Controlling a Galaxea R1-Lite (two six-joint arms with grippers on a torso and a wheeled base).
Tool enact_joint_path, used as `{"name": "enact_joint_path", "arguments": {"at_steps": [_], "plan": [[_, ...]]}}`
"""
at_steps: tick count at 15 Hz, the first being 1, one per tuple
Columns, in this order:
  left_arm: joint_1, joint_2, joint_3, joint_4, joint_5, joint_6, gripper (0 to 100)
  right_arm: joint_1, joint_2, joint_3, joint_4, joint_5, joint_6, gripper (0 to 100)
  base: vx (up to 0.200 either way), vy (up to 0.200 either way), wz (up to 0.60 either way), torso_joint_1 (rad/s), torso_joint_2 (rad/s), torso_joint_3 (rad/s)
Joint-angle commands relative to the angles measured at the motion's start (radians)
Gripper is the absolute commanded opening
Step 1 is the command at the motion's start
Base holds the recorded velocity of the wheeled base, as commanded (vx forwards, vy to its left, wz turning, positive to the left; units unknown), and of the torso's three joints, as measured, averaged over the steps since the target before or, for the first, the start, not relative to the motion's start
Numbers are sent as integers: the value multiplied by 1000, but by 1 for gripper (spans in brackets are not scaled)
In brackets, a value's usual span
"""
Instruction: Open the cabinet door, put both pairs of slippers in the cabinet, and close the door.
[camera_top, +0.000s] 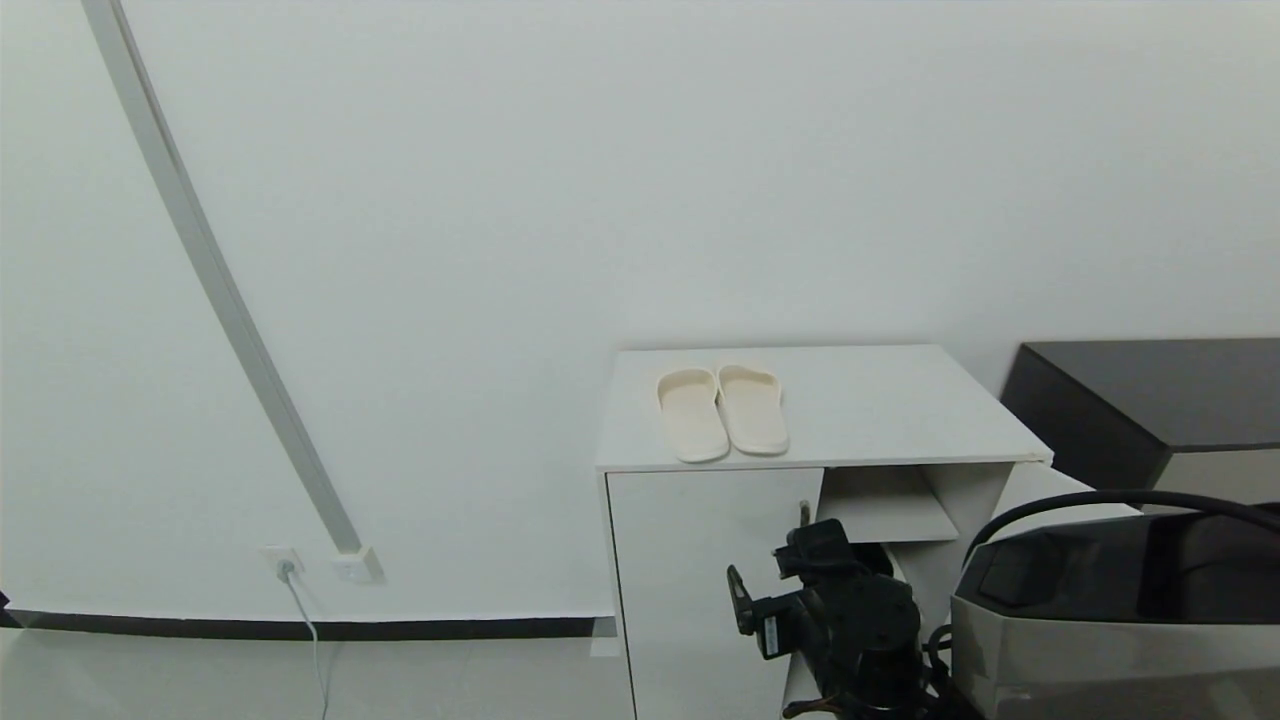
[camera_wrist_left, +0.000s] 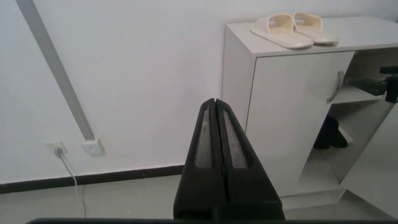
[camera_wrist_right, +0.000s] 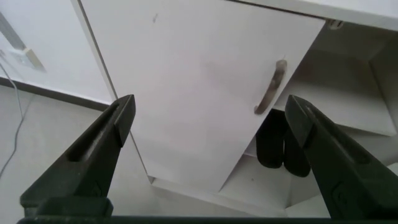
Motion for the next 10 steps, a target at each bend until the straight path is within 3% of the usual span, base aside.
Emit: {"name": "enact_joint_path", "arguments": {"at_steps": [1,4,7,10], "plan": [[0,2,0,0,0,0,0,1,10,-3,-1,-1,-3,100,0,0,0,173,-393,-217],[0,2,0,0,0,0,0,-38,-22,-92,19,12,-29,100,0,0,0,168,-372,-201],[0,0,0,0,0,1,0,-56,-189,-289,425,27,-13,100,0,0,0,147,-325,-162],[0,2,0,0,0,1,0,-36,-232,-460,689,25,46,100,0,0,0,12,-19,-14]]}}
